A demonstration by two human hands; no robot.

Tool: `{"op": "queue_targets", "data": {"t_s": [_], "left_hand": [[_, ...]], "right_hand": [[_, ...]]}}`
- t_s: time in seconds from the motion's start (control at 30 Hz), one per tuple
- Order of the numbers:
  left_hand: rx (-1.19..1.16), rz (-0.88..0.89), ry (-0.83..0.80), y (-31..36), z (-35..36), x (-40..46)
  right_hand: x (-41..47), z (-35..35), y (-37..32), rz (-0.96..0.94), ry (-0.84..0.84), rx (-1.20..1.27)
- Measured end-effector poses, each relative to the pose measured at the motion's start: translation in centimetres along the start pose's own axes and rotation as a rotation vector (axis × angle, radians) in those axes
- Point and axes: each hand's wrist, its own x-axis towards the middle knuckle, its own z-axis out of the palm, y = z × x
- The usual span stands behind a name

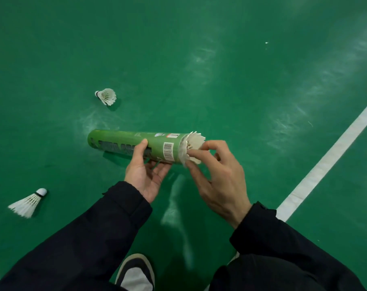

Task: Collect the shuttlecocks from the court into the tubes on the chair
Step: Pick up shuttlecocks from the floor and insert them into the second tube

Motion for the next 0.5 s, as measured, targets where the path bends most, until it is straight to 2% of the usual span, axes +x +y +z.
{"op": "queue_targets", "data": {"t_s": [0.1,0.17,0.23,0.3,0.4,0.43,0.5], "left_hand": [[0.0,0.0,-0.024,-0.3,0.3,-0.3],[0.03,-0.002,-0.048,-0.7,0.4,-0.6],[0.079,0.022,-0.058,-1.0,0.4,-0.7],[0.101,0.045,-0.058,-0.8,0.3,-0.9],[0.071,0.047,-0.032,0.0,0.3,-1.1],[0.055,0.043,-0.027,0.1,0.3,-1.3],[0.059,0.036,-0.044,0.2,0.1,-1.8]], "right_hand": [[0.1,-0.5,-0.5,-0.002,-0.243,0.186],[0.7,-0.8,-0.6,0.048,-0.455,0.192],[1.3,-0.6,0.0,0.122,-0.588,0.179],[1.2,-0.2,0.3,0.178,-0.539,0.248],[0.4,0.3,0.4,0.144,-0.253,0.257],[0.3,0.5,0.2,0.13,-0.247,0.239],[0.7,0.6,-0.4,0.144,-0.419,0.242]]}}
